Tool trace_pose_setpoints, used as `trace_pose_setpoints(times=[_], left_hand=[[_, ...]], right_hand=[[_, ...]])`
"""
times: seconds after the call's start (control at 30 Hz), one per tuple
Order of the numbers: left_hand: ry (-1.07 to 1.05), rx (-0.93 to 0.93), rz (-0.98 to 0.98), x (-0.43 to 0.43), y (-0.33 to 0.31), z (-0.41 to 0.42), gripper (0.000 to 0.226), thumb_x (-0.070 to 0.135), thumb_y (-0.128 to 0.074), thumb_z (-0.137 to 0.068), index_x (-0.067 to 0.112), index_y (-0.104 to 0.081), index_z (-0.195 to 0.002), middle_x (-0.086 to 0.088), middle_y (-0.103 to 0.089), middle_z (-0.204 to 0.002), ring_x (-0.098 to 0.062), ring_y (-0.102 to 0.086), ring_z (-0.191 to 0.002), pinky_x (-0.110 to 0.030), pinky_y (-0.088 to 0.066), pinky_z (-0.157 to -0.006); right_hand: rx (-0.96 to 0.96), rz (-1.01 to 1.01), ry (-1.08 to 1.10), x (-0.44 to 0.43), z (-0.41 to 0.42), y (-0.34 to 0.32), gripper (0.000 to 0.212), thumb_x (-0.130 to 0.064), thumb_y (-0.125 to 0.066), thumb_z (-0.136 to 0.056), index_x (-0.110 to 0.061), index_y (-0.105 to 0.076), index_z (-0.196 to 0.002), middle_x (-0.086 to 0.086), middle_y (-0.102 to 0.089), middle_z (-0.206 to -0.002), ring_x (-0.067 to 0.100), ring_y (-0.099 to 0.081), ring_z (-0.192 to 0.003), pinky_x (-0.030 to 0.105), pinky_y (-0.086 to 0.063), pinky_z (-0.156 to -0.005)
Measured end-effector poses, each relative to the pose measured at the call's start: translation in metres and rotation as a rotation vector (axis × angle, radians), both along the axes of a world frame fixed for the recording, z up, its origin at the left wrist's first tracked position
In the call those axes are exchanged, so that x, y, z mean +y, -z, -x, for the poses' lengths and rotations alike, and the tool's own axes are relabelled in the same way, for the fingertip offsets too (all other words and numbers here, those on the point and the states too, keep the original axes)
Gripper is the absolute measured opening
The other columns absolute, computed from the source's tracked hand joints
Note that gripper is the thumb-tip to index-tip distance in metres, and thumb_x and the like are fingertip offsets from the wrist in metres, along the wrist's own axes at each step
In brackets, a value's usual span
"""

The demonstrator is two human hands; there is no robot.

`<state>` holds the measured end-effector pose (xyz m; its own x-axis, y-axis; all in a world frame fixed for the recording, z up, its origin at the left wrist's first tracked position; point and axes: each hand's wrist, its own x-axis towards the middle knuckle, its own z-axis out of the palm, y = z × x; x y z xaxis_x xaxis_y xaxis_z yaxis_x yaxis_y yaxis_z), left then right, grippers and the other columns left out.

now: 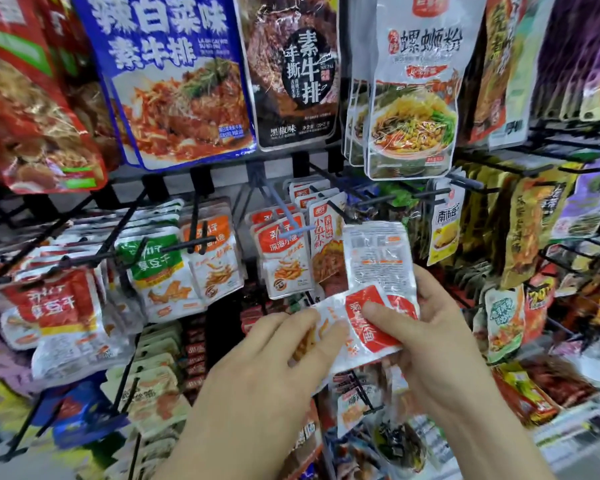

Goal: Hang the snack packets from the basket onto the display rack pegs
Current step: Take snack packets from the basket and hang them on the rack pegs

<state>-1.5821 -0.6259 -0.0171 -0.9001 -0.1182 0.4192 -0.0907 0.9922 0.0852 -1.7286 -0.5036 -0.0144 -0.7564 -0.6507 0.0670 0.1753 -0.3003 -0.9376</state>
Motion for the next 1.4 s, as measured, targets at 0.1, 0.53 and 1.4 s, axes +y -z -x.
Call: trace_pose_setpoints(times=[0.1, 0.53, 1.4], left_hand=[[-0.043, -0.158, -0.142, 0.007, -0.007, 0.003, 0.068, 0.072, -0.037, -0.081, 0.053, -0.017, -0.143, 0.021, -0.019, -0.148, -0.001, -0.023, -0.131, -0.03, -0.047, -0.097], [-0.169, 0.434, -1.37, 0.005, -0.017, 0.026, 0.01, 0.015, -0.075, -0.075, 0.022, -0.071, -0.08, 0.0, -0.075, -0.083, -0.019, -0.072, -0.079, -0.037, -0.059, -0.075], [-0.254, 0.696, -1.337, -0.027, -0.038, 0.072, 0.028, 0.007, -0.071, -0.084, 0.032, -0.075, -0.072, -0.004, -0.075, -0.086, -0.03, -0.071, -0.088, -0.049, -0.058, -0.079]], right_hand=[[0.249, -0.109, 0.098, -0.001, -0.005, 0.003, 0.048, 0.004, -0.073, -0.078, -0.029, -0.063, -0.111, -0.003, -0.075, -0.1, 0.016, -0.072, -0.091, 0.035, -0.057, -0.079], [0.882, -0.275, 0.286, 0.027, -0.006, 0.002, 0.066, -0.031, -0.057, -0.088, -0.061, -0.028, -0.14, -0.017, -0.068, -0.098, 0.009, -0.067, -0.075, 0.025, -0.055, -0.064], [0.462, -0.163, 0.106, -0.041, -0.013, 0.011, 0.046, -0.034, -0.058, -0.093, -0.011, -0.049, -0.055, -0.01, -0.033, -0.05, 0.007, -0.029, -0.052, 0.018, -0.025, -0.05]])
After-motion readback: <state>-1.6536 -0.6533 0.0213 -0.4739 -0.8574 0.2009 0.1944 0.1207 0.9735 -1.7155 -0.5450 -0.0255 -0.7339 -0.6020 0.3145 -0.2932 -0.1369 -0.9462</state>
